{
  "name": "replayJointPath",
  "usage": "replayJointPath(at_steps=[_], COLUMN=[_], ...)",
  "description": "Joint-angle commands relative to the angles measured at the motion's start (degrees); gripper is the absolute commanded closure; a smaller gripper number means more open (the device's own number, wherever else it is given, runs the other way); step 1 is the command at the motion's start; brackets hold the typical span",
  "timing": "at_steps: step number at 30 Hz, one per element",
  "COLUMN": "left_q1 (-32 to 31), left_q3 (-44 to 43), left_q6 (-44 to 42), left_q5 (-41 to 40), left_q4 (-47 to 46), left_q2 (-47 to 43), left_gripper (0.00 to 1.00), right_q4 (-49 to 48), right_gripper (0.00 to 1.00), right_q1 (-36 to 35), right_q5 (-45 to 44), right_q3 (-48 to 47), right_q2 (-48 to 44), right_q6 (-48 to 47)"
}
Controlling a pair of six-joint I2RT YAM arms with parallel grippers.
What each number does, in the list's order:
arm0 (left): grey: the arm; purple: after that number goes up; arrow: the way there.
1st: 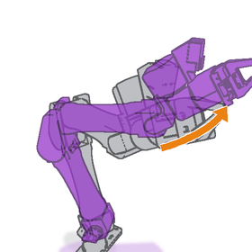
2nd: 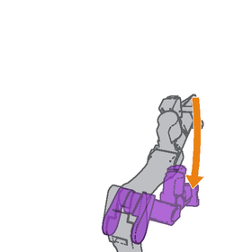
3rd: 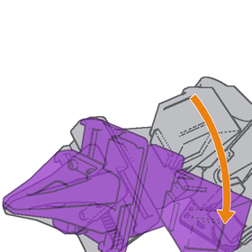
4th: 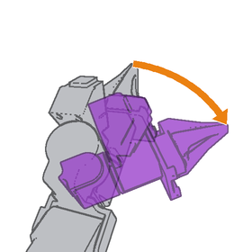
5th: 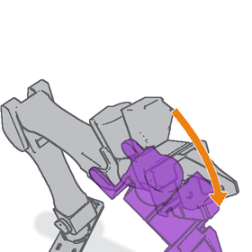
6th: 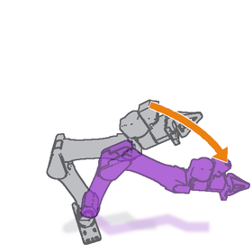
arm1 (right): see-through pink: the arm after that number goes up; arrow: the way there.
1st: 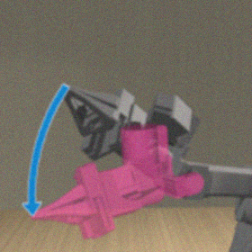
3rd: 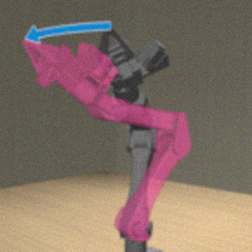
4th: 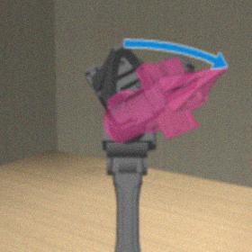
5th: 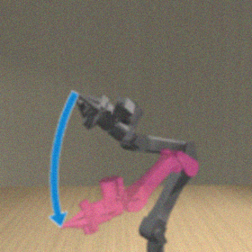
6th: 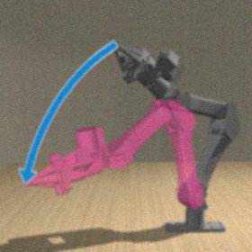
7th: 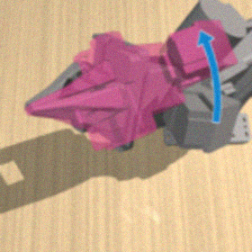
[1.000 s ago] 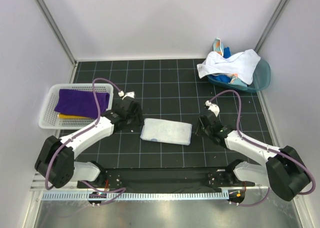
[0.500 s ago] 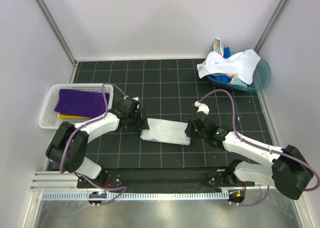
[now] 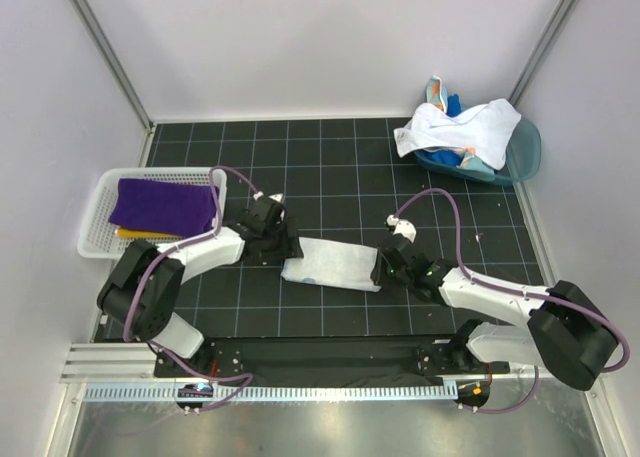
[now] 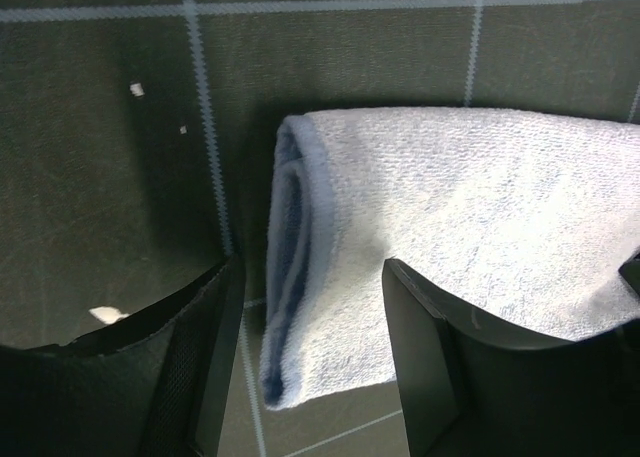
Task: Fold and stack the towels
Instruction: Neatly place the folded towel into the bin
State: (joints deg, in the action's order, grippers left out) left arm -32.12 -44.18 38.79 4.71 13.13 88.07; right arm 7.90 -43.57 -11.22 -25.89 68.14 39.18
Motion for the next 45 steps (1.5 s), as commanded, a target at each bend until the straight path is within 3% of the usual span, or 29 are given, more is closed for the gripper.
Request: replayJointPath(at_steps=[1,5,8,11,12,15,18,22,27,34,45], left_q1=[-3.29,-5.59,-5.94,-5.94,-6.02,-6.11,-6.55,-6.64,-6.55,-3.41,13.12], left_q3=[3.14,1.91,1.82,1.38,0.95,-1.86,-6.07,-12.49,-20.66,-25.60,-25.95], left_q6=[1.99,2.87,3.49,3.75,3.67,2.70,1.47,-0.54,-3.80,-6.96,-23.73], left_q5=[-1.81,-3.92,-4.18,-6.99,-8.39,-10.50,-15.77,-28.48,-37.03,-51.37,-53.22], left_q4=[2.61,3.49,3.75,5.41,6.12,9.88,16.11,25.27,34.40,43.73,31.88], left_q2=[5.00,8.51,8.78,7.47,6.33,4.66,2.37,0.61,0.17,-2.81,-10.73], left_gripper=[0.39,0.43,0.51,0.69,0.83,1.00,1.00,1.00,1.00,1.00,1.00], right_q4=[-1.75,-1.31,-1.14,-1.22,-0.96,-0.17,0.97,2.99,4.14,2.48,-2.27], right_gripper=[0.73,0.73,0.73,0.73,0.73,0.73,0.71,0.69,0.66,0.66,0.67], right_q1=[-0.37,-0.37,-0.37,-0.37,-0.37,-0.29,-0.37,-0.37,0.15,1.73,4.02], right_q5=[-1.17,-1.08,-0.91,-0.64,-0.55,-0.47,-0.64,-2.04,-3.10,-2.58,-1.78], right_q3=[0.40,0.14,-0.21,-0.48,-0.74,-1.97,-3.99,-9.34,-16.45,-19.20,-14.81], right_q2=[-2.57,-2.57,-2.13,-2.13,-2.13,-2.04,-1.87,-0.73,3.48,9.38,12.10], right_q6=[0.72,0.37,0.11,-0.07,-0.24,-0.68,-1.82,-4.45,-8.50,-11.84,-14.92])
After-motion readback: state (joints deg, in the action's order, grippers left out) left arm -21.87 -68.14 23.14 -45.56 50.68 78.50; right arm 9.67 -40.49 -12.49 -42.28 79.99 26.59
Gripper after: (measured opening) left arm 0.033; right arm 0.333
